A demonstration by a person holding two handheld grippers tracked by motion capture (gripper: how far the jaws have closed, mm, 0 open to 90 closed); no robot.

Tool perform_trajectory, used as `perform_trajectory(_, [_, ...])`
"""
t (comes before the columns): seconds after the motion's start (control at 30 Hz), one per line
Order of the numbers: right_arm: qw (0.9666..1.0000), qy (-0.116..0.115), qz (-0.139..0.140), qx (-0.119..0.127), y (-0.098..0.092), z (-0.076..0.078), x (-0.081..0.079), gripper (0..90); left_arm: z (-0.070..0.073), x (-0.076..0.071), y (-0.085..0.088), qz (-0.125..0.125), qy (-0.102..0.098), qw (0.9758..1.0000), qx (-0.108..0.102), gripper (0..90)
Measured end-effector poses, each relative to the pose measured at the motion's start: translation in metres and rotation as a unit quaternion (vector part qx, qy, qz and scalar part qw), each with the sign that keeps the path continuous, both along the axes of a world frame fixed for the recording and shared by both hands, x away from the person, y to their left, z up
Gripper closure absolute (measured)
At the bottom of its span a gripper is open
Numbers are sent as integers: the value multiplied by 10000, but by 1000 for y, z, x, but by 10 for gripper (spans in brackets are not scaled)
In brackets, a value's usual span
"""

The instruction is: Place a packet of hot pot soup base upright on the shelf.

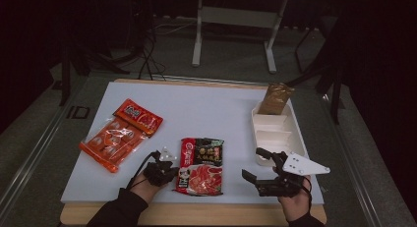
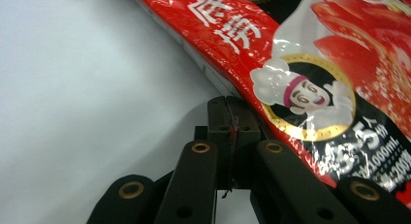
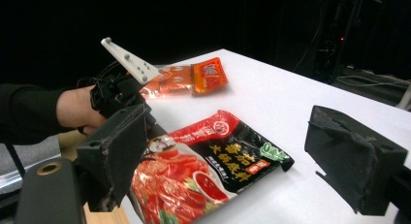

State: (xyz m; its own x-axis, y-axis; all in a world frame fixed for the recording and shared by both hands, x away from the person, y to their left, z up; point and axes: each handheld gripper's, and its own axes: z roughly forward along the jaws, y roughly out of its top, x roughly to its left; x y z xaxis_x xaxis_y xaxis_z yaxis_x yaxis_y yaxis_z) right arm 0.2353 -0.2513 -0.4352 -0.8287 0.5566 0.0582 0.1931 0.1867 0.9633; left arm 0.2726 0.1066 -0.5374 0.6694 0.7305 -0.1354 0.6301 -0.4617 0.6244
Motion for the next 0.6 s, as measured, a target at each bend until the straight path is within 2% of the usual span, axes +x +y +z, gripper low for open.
perform_trajectory(0.33, [10000,-35,23,-84,2,0,-1,149,0,3,-23,-179,41,9998,-75,898])
perform_trajectory(0.6, [9999,-26,-30,-103,-1,1,-1,167,0,6,-24,-183,118,9996,-165,884])
